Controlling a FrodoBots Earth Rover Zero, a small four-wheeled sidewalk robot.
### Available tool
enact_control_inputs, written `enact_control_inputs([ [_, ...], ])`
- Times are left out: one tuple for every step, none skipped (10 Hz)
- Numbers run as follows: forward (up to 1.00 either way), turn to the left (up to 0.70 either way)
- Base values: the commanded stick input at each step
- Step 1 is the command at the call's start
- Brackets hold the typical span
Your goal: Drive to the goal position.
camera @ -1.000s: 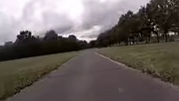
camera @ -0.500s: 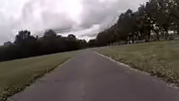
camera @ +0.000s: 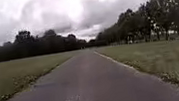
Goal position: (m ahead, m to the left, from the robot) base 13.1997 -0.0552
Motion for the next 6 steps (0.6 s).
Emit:
enact_control_inputs([
  [0.7,0.0],
  [0.7,0.0],
  [0.7,0.0],
  [0.7,0.0],
  [0.7,0.0],
  [0.7,0.0],
])
